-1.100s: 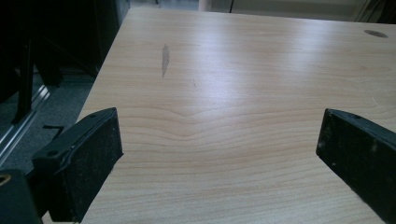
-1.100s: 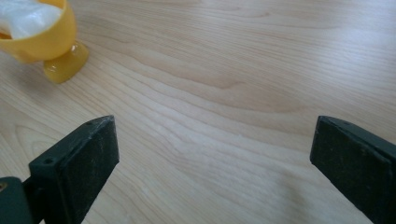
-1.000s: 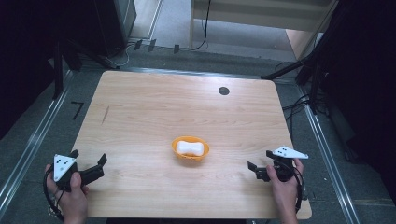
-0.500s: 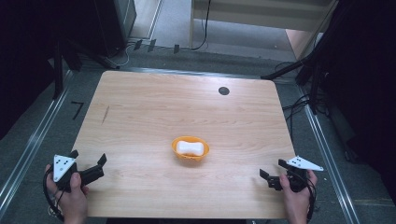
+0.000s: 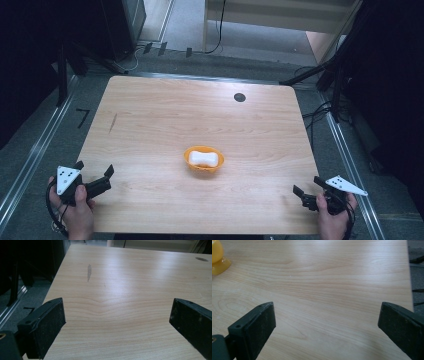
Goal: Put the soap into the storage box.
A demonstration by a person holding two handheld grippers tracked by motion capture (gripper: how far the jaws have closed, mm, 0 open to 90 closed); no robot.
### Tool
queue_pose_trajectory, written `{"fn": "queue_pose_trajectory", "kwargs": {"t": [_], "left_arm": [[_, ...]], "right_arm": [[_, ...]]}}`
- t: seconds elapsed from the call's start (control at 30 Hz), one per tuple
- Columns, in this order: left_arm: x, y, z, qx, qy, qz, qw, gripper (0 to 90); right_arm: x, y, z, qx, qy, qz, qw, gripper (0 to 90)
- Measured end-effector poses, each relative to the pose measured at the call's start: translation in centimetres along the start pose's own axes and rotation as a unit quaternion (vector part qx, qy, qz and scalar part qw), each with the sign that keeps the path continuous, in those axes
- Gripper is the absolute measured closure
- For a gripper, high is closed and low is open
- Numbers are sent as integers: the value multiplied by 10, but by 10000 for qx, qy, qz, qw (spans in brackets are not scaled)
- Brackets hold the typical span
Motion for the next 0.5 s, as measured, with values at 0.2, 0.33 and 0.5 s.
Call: {"fn": "queue_pose_trajectory", "kwargs": {"t": [0.2,0.33,0.5], "left_arm": [[0,0,0,2,-6,-11,10000,6],[0,0,0,3,0,-9,10000,6],[0,-1,0,-32,-8,9,10000,7]], "right_arm": [[5,12,-15,64,-180,-195,9996,16],[7,16,-20,90,-253,-275,9993,15],[6,15,-23,148,-270,-375,9988,16]]}}
Point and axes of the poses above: each handheld gripper's, and its own axes: y roughly backward along the jaws, x roughly out of its underside, z roughly to its left, the point moved 4 cm from there along -y, roughly forward along the jaws, and after that the axes turned 7 degrees about x, right-handed, at the moved point
